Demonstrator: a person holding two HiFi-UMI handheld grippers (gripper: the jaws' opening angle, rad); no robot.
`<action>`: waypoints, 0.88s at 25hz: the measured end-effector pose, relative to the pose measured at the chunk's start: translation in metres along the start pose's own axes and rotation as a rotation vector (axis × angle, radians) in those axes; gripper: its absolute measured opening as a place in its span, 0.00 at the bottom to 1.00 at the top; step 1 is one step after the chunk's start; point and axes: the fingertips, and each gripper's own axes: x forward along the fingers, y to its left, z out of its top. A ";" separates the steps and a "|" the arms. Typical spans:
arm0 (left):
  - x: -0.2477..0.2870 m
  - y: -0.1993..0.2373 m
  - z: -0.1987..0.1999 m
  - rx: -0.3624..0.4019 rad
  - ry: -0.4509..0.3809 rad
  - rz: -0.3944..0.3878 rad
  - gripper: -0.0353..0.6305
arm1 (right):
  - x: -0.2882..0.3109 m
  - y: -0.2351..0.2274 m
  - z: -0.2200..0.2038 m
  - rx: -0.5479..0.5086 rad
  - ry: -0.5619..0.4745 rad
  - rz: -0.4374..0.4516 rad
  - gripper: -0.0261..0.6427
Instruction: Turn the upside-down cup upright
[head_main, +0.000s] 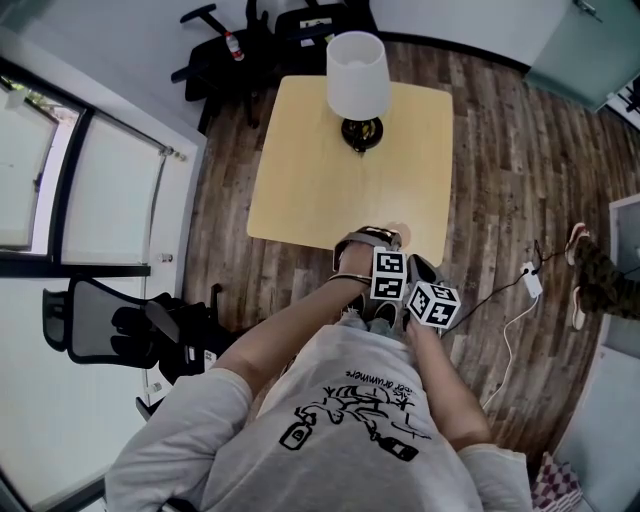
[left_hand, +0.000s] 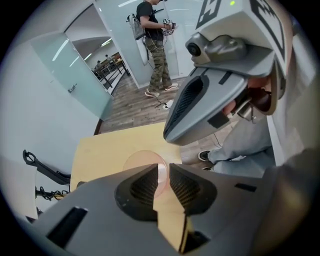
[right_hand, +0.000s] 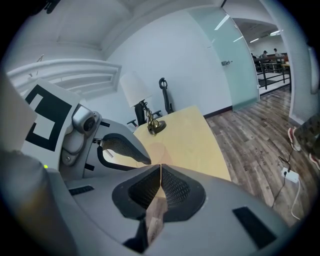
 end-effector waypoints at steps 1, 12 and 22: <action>0.002 -0.001 0.000 0.006 0.006 -0.005 0.17 | 0.000 0.000 -0.001 0.002 0.003 -0.001 0.08; 0.019 -0.001 -0.003 0.035 0.017 -0.024 0.11 | 0.002 -0.009 -0.006 0.034 0.016 -0.013 0.08; 0.014 -0.005 -0.009 -0.043 -0.053 -0.030 0.09 | 0.000 -0.013 -0.001 0.072 -0.005 -0.020 0.08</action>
